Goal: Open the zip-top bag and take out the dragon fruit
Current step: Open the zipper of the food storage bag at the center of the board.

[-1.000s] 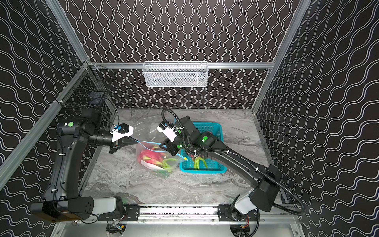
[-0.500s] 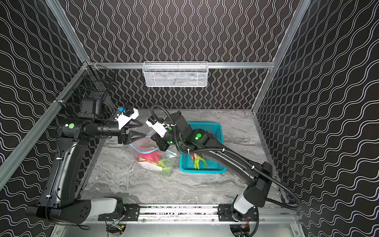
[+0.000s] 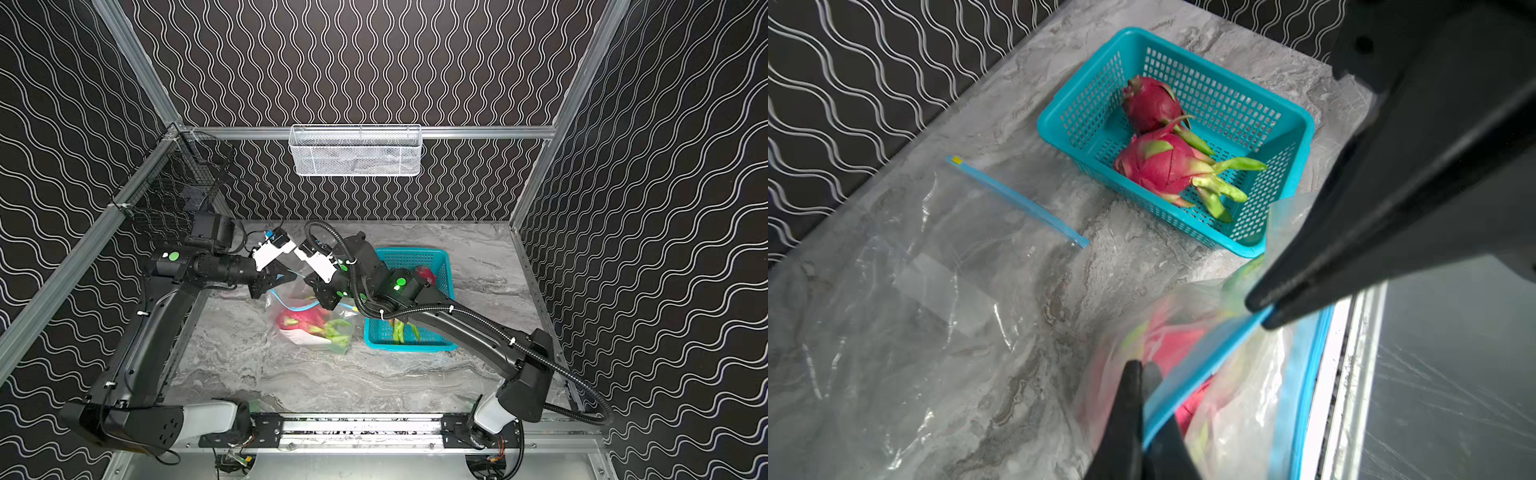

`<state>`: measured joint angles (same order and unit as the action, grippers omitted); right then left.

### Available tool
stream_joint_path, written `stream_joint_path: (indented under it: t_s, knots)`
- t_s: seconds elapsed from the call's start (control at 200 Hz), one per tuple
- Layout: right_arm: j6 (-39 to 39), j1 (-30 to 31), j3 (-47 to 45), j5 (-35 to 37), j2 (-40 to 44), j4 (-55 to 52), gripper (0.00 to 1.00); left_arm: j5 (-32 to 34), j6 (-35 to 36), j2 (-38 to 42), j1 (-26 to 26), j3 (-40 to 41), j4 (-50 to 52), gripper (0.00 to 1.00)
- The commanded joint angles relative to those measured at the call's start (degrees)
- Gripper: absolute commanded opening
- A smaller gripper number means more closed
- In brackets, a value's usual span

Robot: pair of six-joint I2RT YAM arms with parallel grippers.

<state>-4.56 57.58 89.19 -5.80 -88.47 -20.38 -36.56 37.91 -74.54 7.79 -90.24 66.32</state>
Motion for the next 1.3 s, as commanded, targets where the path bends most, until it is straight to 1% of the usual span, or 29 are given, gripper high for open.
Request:
stream_joint_path:
  t_s: [0.0,0.055,0.175,0.21,0.285,0.405,0.51,0.61,0.66,0.731,0.801,0.921,0.971,1.051,1.111,1.296]
  knots:
    - [-2.3,0.0,-1.1,3.9,3.2,3.2,0.09,2.4,0.4,0.3,-0.1,-1.6,-0.3,0.00]
    - [-3.9,0.1,-0.9,2.9,4.9,3.7,0.12,1.9,-0.8,0.2,0.0,-2.7,-0.1,0.00]
    - [-8.5,2.0,2.0,-6.7,6.1,2.3,0.13,-0.5,-4.4,-0.2,0.5,-5.1,-0.1,0.00]
    - [-9.8,2.6,2.5,-10.1,6.0,1.9,0.13,-1.2,-5.3,-0.1,0.7,-5.5,-0.1,0.00]
    - [-11.0,3.5,4.1,-14.7,4.3,0.1,0.11,-2.3,-6.8,-0.2,1.3,-5.6,0.3,0.00]
    - [-10.5,4.1,7.9,-17.6,-0.8,-4.4,0.05,-2.4,-7.9,0.4,2.1,-4.3,0.6,0.00]
    - [-8.7,4.3,10.1,-15.5,-4.4,-6.9,0.01,-1.7,-7.9,1.2,2.4,-3.5,0.4,0.00]
    - [-7.6,4.2,9.8,-12.1,-6.1,-7.7,0.00,-1.7,-7.6,1.6,2.4,-3.5,0.7,0.00]
    - [-6.8,4.2,8.9,-7.8,-6.3,-7.6,0.00,-1.6,-7.6,1.7,2.4,-3.7,0.8,0.00]
    - [-5.0,4.2,7.3,1.0,-6.2,-7.2,0.00,-2.0,-7.4,1.7,2.4,-3.9,1.1,0.00]
    - [-4.0,4.2,6.8,7.8,-6.2,-9.5,0.00,-2.5,-7.5,1.7,2.4,-4.0,1.1,0.00]
    - [-3.3,4.2,4.1,15.7,-5.3,-13.4,0.00,-3.8,-7.4,1.9,2.4,-3.9,1.4,0.00]
    - [-2.9,4.2,3.4,17.6,-5.2,-15.5,0.00,-4.4,-7.4,2.0,2.4,-3.8,1.4,0.00]
    - [-2.0,4.2,4.5,17.8,-6.3,-20.6,0.00,-5.0,-7.8,2.0,2.4,-3.6,1.4,0.00]
    - [-1.5,4.4,5.5,15.6,-7.0,-24.0,0.00,-5.2,-7.8,2.0,2.4,-3.5,1.3,0.00]
    - [-4.4,6.5,8.3,3.3,-8.6,-31.4,0.00,-4.6,-8.0,2.2,2.4,-3.1,0.8,0.00]
